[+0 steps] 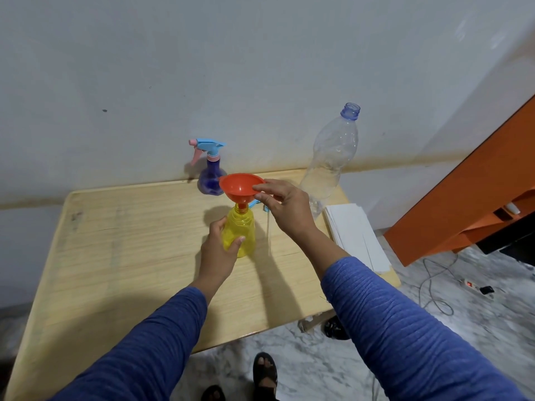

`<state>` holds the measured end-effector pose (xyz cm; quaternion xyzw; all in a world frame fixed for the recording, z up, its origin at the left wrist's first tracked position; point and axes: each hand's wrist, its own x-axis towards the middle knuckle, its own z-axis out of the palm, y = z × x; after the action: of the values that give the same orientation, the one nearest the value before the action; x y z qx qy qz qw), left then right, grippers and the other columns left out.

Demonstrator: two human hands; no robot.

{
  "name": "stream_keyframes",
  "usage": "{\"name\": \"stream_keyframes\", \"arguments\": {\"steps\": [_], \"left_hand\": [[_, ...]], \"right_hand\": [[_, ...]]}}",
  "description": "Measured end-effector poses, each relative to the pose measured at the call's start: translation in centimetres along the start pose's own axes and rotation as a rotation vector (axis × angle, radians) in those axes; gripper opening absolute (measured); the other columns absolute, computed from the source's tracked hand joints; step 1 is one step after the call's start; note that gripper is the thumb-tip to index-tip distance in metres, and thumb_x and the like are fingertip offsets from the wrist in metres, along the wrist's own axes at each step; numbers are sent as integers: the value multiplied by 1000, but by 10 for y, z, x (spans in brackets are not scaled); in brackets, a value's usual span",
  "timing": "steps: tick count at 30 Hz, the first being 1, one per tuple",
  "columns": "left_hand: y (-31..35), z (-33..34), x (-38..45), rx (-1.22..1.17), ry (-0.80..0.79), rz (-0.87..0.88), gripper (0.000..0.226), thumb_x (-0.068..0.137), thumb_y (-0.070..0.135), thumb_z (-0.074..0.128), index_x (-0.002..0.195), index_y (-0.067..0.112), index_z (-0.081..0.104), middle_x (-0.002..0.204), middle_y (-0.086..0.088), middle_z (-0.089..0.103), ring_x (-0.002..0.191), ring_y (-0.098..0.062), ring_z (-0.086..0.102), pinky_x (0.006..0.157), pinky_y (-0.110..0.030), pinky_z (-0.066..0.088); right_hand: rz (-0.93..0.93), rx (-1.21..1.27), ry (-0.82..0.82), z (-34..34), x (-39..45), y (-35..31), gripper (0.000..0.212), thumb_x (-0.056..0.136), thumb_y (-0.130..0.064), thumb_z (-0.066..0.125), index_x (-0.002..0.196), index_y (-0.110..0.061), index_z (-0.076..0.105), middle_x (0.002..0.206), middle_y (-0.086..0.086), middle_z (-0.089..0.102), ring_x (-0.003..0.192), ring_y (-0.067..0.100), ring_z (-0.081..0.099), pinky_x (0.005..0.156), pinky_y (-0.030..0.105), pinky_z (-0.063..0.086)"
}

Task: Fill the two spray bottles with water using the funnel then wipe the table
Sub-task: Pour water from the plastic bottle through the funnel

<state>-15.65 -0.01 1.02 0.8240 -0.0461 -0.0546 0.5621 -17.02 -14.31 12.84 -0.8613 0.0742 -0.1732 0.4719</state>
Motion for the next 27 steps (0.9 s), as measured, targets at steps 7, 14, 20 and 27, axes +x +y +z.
{"name": "stream_keyframes", "arguments": {"steps": [7,14,20,27], "left_hand": [[-4,1,2,8,4,-14,53,84,28,67,130,25,39,129,-1,54,119,-24,50,93,-37,43],[-7,2,4,24,9,-7,54,84,30,67,130,27,38,130,0,53,119,-23,50,95,-41,45],[-13,3,5,30,21,-11,54,82,36,68,126,37,37,125,2,57,114,-20,54,93,-46,48],[-18,6,6,-29,41,-24,60,73,45,67,127,38,41,124,1,58,116,-15,55,98,-41,47]], "right_hand": [[16,-6,-38,-1,9,3,23,83,-16,69,105,-15,72,125,11,61,117,19,55,99,33,46],[-102,0,-40,-5,17,4,19,82,-10,69,100,-8,73,112,10,68,100,10,57,92,29,49],[-18,80,-78,-9,42,5,15,86,-14,65,99,-11,74,93,2,72,87,14,64,81,20,50],[127,126,-111,9,78,37,15,86,-15,65,97,-10,73,88,7,71,82,16,63,83,38,51]]}}
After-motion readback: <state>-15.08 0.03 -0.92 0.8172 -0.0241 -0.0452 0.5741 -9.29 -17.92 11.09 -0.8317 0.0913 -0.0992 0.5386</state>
